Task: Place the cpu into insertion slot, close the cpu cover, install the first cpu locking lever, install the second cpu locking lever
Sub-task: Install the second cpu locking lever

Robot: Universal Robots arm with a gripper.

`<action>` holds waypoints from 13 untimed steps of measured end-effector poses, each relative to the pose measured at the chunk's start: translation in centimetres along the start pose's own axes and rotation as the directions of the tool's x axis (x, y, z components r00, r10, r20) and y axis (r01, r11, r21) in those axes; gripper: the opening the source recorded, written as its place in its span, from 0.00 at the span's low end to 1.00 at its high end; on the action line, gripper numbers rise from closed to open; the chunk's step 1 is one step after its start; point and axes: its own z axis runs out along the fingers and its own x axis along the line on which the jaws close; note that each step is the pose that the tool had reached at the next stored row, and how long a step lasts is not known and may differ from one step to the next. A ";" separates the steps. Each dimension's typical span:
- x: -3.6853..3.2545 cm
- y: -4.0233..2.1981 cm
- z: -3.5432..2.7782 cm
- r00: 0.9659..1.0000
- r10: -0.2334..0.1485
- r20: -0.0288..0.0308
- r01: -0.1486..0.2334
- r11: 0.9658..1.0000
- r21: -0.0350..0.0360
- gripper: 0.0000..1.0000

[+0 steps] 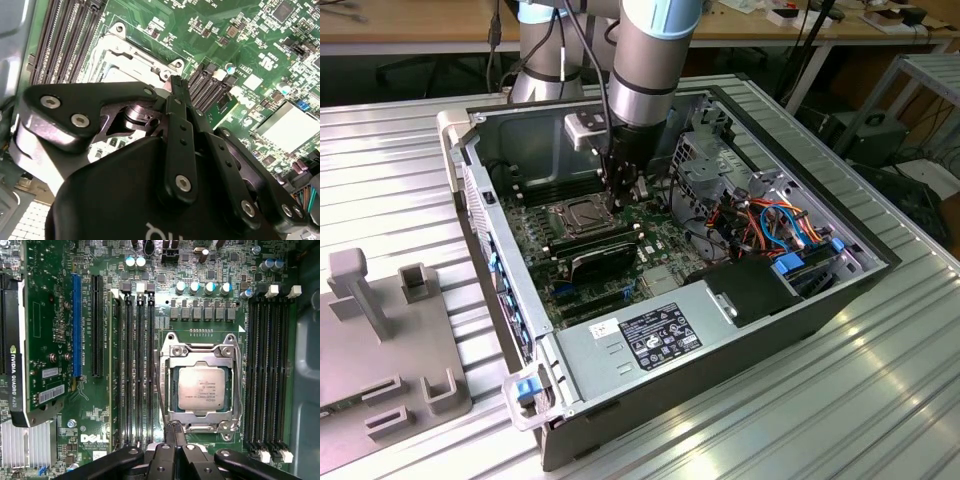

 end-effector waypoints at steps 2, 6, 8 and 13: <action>0.18 0.00 0.05 1.000 0.000 -0.001 0.000 1.000 0.000 0.11; 0.53 -0.08 0.53 1.000 0.000 -0.001 0.000 1.000 -0.001 0.11; 0.69 -0.09 0.76 1.000 -0.001 -0.001 0.001 1.000 -0.001 0.11; 0.83 0.02 0.87 1.000 -0.001 -0.001 0.001 1.000 -0.001 0.11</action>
